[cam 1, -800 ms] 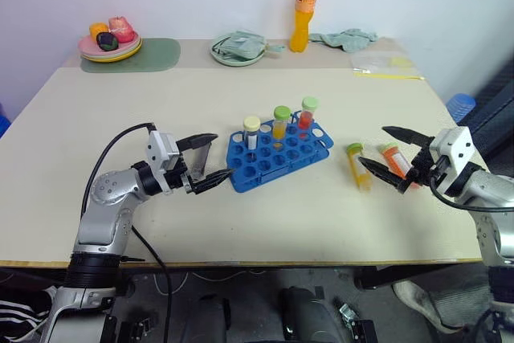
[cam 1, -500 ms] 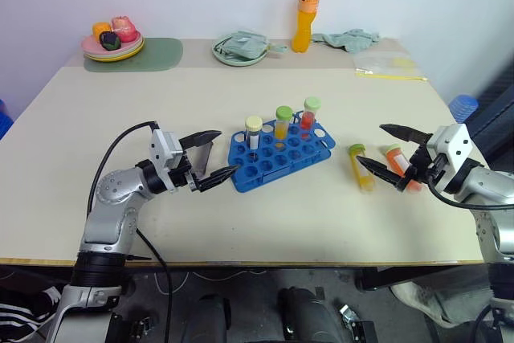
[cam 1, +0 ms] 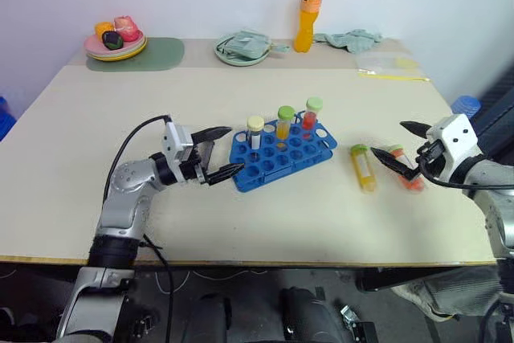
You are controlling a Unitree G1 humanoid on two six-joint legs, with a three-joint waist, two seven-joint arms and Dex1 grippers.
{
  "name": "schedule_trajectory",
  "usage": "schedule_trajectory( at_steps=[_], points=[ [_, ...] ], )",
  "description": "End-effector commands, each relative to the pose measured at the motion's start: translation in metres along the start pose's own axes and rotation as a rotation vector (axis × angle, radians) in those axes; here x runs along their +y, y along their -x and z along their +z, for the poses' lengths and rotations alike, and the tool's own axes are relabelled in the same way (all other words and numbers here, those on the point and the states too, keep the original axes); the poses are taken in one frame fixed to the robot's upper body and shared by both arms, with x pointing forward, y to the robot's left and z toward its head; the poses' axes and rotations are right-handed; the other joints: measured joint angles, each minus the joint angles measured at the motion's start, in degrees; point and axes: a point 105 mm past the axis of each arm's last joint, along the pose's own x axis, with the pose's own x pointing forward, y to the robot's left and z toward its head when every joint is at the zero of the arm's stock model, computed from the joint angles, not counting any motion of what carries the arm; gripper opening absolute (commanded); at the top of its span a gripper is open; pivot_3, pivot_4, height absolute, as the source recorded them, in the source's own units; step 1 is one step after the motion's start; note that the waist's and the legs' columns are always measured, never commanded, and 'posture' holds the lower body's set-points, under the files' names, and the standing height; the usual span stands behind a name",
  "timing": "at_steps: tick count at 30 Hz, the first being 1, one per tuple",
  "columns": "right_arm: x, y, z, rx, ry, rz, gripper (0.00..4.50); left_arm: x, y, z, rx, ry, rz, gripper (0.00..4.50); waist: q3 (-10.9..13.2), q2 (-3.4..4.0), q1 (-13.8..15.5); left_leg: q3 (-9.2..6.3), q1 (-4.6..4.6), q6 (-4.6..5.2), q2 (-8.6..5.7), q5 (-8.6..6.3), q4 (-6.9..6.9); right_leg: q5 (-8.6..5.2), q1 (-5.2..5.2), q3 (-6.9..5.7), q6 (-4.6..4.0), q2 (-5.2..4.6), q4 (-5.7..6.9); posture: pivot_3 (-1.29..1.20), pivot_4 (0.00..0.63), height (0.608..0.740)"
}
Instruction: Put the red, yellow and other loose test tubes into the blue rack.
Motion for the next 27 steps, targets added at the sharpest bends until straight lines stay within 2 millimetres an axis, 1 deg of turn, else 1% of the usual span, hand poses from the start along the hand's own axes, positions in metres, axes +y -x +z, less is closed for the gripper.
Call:
schedule_trajectory(
  at_steps=[1,2,3,5,7,8,10,12,15,18,19,24,27],
  points=[
    [-0.024,0.003,-0.003,0.135,-0.037,-0.111,4.5,-0.004,-0.009,0.005,-0.029,-0.023,-0.047,4.48,0.0,0.03,-0.4,0.0,0.02,0.01,0.0,-0.01,0.0,0.0,0.0,0.01,0.0,0.01,0.0,0.0,0.15,0.74],
    [-0.025,0.003,-0.003,0.152,-0.056,-0.107,4.5,-0.005,-0.009,0.005,-0.029,-0.023,-0.055,4.48,0.0,0.06,-0.5,0.0,0.02,0.02,0.01,-0.01,0.0,0.0,-0.01,0.02,0.0,0.02,0.01,0.0,0.15,0.74],
    [-0.022,0.003,-0.004,0.197,-0.101,-0.055,4.5,-0.008,-0.013,0.003,-0.029,-0.023,-0.068,4.48,0.0,0.06,-0.5,0.0,0.03,0.02,0.02,-0.01,-0.02,0.0,-0.03,0.03,0.0,0.03,0.03,0.0,0.15,0.74],
    [-0.021,0.004,-0.01,0.335,-0.173,0.019,4.5,-0.012,-0.02,0.008,-0.047,-0.026,-0.079,4.48,0.0,0.12,-0.5,-0.01,0.04,0.03,0.06,-0.02,-0.02,0.0,-0.05,0.04,0.0,0.08,0.05,0.0,0.15,0.74],
    [-0.022,0.002,-0.011,0.404,-0.233,0.047,4.5,-0.014,-0.021,0.013,-0.061,-0.027,-0.08,4.48,0.0,0.11,-0.5,-0.01,0.02,0.04,0.06,-0.02,-0.02,0.0,-0.07,0.05,-0.01,0.07,0.05,0.0,0.15,0.74],
    [-0.028,-0.002,-0.013,0.448,-0.292,0.034,4.5,-0.016,-0.019,0.015,-0.064,-0.025,-0.079,4.48,0.0,0.11,-0.6,0.0,0.02,0.05,0.07,-0.02,-0.02,0.0,-0.08,0.05,-0.01,0.07,0.05,0.0,0.15,0.74],
    [-0.04,-0.013,-0.012,0.482,-0.444,-0.014,4.5,-0.019,-0.015,0.017,-0.062,-0.017,-0.08,4.48,0.0,0.12,-0.8,0.03,0.02,0.06,0.07,-0.03,-0.02,0.01,-0.1,0.07,-0.02,0.07,0.04,0.0,0.15,0.74],
    [-0.044,-0.017,-0.017,0.565,-0.538,-0.041,4.5,-0.022,-0.011,0.018,-0.055,-0.013,-0.082,4.48,0.0,0.12,-1.2,0.03,0.0,0.06,0.07,-0.03,-0.03,0.01,-0.13,0.07,-0.02,0.05,0.04,0.0,0.15,0.74],
    [-0.049,-0.024,-0.023,0.632,-0.529,-0.059,4.5,-0.023,-0.006,0.019,-0.048,-0.013,-0.067,4.48,0.0,0.12,-1.2,0.0,-0.08,0.07,0.07,-0.03,-0.11,0.0,-0.19,0.01,-0.03,0.03,0.03,0.0,0.15,0.74],
    [-0.044,-0.029,-0.029,0.695,-0.54,-0.046,4.5,-0.023,-0.004,0.019,-0.042,-0.016,-0.038,4.48,0.0,0.12,-1.3,0.04,-0.14,0.11,0.05,-0.06,-0.11,0.01,-0.24,0.01,0.0,0.0,0.02,0.0,0.15,0.74],
    [-0.043,-0.032,-0.029,0.698,-0.573,-0.046,4.5,-0.023,-0.003,0.019,-0.04,-0.016,-0.029,4.48,0.0,0.12,-1.4,0.06,-0.15,0.12,0.04,-0.07,-0.11,0.02,-0.25,0.02,0.0,-0.01,0.01,0.0,0.15,0.74],
    [-0.036,-0.042,-0.031,0.729,-0.53,-0.007,4.5,-0.028,0.002,0.018,-0.027,-0.014,-0.001,4.48,0.0,0.14,-1.8,0.11,-0.13,0.13,0.04,-0.07,-0.12,0.1,-0.28,0.06,0.16,-0.01,0.04,0.0,0.15,0.74],
    [-0.032,-0.045,-0.043,0.756,-0.502,-0.001,4.5,-0.029,0.003,0.018,-0.024,-0.014,0.013,4.48,0.0,0.13,-1.8,0.1,-0.12,0.13,0.05,-0.07,-0.12,0.11,-0.29,0.05,0.16,0.01,0.06,0.0,0.15,0.74]
  ],
)
